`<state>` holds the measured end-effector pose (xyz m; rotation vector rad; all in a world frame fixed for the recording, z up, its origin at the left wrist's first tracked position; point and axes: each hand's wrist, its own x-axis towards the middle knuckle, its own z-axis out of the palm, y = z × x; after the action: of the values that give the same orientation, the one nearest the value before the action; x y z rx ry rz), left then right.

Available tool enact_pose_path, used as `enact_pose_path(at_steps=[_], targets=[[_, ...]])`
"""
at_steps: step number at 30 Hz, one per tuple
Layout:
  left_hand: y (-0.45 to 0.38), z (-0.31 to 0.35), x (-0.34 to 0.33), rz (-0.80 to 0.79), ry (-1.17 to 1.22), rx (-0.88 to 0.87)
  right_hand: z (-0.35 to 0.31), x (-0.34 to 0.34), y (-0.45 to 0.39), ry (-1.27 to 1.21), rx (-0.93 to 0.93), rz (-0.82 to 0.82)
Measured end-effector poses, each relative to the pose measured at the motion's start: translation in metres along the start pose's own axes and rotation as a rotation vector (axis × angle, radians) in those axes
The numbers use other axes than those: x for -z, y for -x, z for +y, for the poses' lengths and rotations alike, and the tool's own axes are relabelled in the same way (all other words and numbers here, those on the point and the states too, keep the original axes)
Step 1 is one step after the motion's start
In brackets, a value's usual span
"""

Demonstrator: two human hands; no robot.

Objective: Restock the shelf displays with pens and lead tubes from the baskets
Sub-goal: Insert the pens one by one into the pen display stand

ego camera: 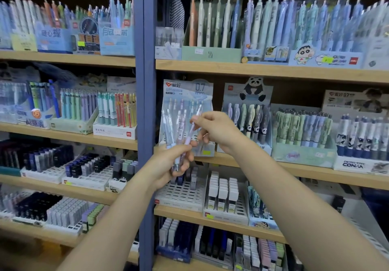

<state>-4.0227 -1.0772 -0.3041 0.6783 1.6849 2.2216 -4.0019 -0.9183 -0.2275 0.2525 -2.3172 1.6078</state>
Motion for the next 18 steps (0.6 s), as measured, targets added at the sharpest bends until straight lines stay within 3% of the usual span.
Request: enact_pose_path(at_steps=[9, 15, 18], targets=[[0.011, -0.002, 0.018, 0.129, -0.034, 0.001, -0.001, 0.0, -0.006, -0.22, 0.033, 0.158], [0.012, 0.005, 0.039, 0.238, -0.062, 0.012, -0.007, -0.009, -0.025, -0.11, 0.122, 0.342], [0.008, 0.009, 0.044, 0.38, -0.127, -0.048, -0.006, -0.016, -0.033, -0.039, 0.161, 0.379]])
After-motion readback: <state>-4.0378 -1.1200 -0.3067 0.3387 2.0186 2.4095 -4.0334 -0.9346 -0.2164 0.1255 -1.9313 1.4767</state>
